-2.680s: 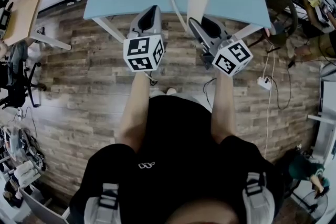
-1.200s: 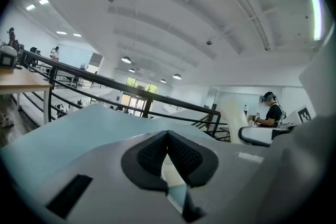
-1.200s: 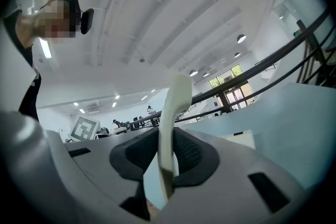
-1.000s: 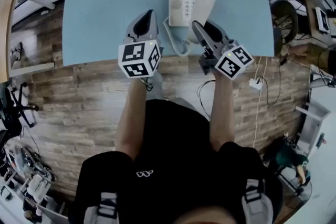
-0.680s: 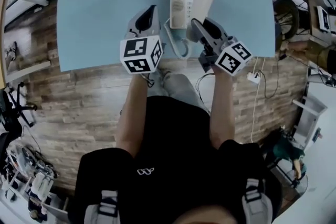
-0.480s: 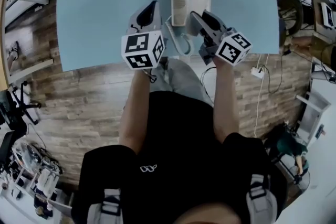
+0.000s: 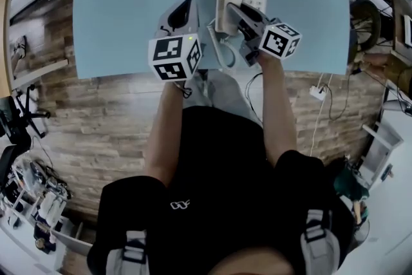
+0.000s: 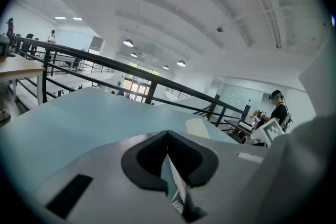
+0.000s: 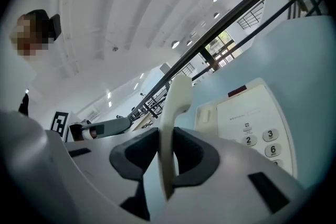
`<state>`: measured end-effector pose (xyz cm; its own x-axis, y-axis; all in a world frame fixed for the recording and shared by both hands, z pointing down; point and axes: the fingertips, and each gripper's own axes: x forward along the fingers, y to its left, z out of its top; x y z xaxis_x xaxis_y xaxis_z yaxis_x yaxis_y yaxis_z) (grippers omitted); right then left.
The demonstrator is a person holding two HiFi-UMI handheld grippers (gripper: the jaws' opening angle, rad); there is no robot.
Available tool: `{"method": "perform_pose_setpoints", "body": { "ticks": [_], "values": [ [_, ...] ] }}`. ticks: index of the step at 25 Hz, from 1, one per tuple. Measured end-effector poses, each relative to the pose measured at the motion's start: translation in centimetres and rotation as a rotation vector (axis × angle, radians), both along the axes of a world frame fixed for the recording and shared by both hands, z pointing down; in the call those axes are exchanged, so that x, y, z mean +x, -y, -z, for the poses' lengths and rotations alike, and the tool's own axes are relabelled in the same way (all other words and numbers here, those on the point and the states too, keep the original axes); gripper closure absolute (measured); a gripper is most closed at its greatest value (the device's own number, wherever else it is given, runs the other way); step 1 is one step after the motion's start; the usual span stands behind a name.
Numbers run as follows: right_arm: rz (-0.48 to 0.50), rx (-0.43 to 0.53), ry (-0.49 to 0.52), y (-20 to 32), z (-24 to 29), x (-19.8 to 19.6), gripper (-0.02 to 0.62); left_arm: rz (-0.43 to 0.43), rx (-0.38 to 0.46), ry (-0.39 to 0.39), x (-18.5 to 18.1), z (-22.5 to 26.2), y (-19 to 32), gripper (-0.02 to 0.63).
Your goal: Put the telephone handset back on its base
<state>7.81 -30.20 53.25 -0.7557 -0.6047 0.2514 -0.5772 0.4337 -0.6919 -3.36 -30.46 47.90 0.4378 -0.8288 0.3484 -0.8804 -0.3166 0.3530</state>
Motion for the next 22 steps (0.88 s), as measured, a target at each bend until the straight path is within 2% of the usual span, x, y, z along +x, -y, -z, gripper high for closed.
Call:
{"method": "perform_pose_setpoints", "body": {
  "ticks": [4, 10, 15, 22],
  "values": [
    [0.018, -0.019, 0.035, 1.4, -0.2, -1.1, 0.514, 0.012, -0.013, 0.007, -0.3, -0.6, 0.1, 0.606],
    [0.048, -0.105, 0.045, 2.4, -1.4, -2.1, 0.514, 0.038, -0.020, 0.009, -0.9, -0.9, 0.4, 0.606],
    [0.092, -0.130, 0.131, 2.6, -1.3, -3.0, 0.514, 0.049, -0.024, 0.009, -0.9, -1.1, 0.6, 0.606],
    [0.110, -0.196, 0.182, 3.0, -2.0, -3.3, 0.512, 0.055, -0.029, 0.004, -1.2, -1.3, 0.8, 0.606]
  ]
}}
